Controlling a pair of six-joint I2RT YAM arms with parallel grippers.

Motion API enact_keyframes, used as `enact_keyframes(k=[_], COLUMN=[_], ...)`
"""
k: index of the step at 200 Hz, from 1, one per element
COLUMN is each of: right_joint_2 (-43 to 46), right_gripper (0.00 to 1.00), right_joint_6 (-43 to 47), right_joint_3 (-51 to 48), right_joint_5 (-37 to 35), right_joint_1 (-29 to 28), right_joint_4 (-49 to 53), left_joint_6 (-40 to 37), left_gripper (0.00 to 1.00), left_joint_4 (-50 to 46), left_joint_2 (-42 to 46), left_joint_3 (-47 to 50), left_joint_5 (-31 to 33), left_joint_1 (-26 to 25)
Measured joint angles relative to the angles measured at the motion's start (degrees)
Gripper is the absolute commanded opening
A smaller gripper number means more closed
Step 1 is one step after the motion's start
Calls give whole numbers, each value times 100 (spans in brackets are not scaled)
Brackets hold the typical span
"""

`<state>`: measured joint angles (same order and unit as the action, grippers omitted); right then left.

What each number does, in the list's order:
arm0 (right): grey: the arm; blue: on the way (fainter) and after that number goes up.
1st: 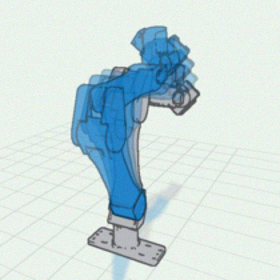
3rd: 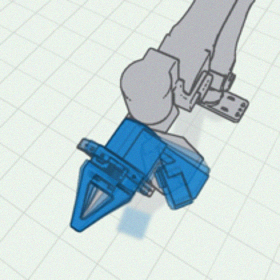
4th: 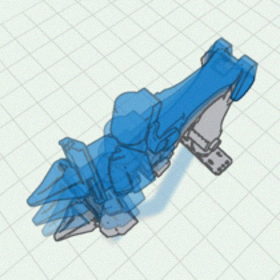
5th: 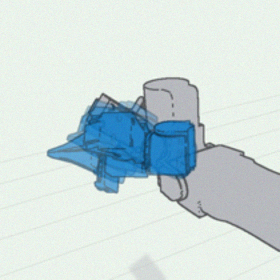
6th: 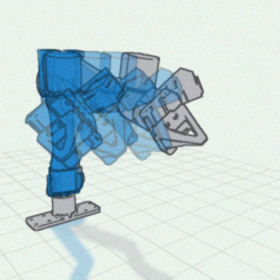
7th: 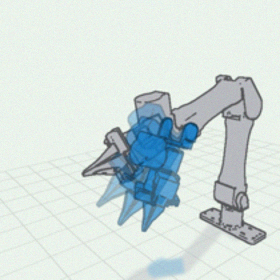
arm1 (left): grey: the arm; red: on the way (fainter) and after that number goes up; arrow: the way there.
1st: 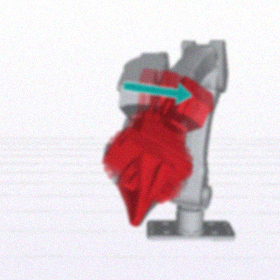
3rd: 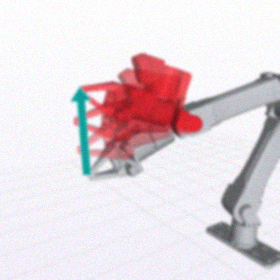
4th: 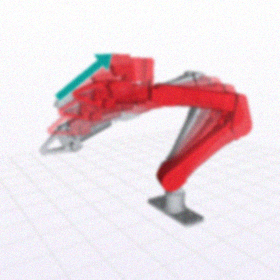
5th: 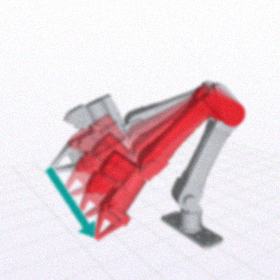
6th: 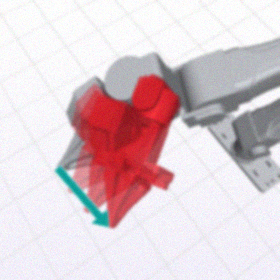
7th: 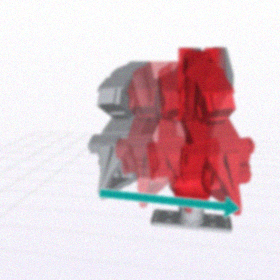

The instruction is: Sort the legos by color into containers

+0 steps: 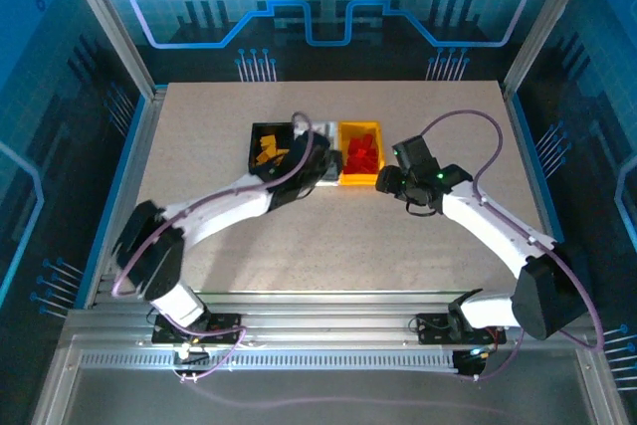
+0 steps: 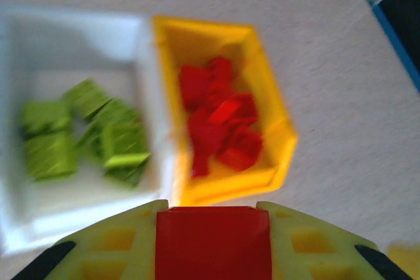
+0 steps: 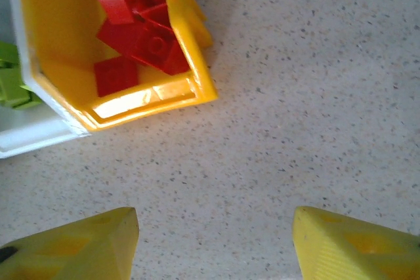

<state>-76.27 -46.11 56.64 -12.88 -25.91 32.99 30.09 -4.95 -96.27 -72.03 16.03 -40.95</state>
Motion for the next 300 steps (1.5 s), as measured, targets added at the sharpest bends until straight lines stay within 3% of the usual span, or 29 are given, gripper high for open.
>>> enact_keyframes(k=[41, 79, 94, 118, 162, 167, 189, 218, 234, 237, 241, 278, 300], right_joint_2=[39, 173, 201, 238, 352, 378, 452, 461, 522, 542, 570, 938, 1137], right_gripper=[65, 65, 65, 66, 71, 71, 71, 75, 83, 97, 100, 100, 100], right_joint_6=[-24, -24, -24, -22, -11, 4, 120, 310, 350, 391, 348, 365, 201], right_joint_3=[-68, -138, -138, -138, -138, -138, -138, -136, -136, -136, -138, -317, -603], right_joint_5=[-24, -22, -22, -17, 2, 17, 96, 133, 68, 44, 13, -367, -579], right_joint_1=[11, 15, 22, 22, 31, 37, 50, 48, 39, 35, 31, -79, -114], right_joint_4=[94, 109, 109, 111, 92, 81, 4, -90, -146, -157, -175, -597, -870], left_joint_6=[-155, -197, -192, -289, -262, -289, -286, -326, -396, -420, -468, -916, -1228], left_gripper=[31, 35, 44, 67, 95, 99, 99, 99, 99, 99, 99, 99, 99], left_joint_4=[-437, -1003, -1200, -1414, -1421, -1405, -1285, -852, -544, -470, -385, 210, 243], left_joint_2=[-1897, -2846, -3045, -3241, -3189, -3128, -2544, -1106, -138, 31, 284, 1912, 2347], left_joint_3=[-2085, -2983, -3261, -3668, -3770, -3703, -3093, -1965, -1311, -1189, -1025, 385, 1073], left_joint_5=[-247, -238, -234, -188, -181, -195, -203, -195, -111, -81, -31, 920, 1335], left_joint_1=[0, 72, 116, 162, 179, 179, 179, 179, 179, 179, 179, 216, 616])
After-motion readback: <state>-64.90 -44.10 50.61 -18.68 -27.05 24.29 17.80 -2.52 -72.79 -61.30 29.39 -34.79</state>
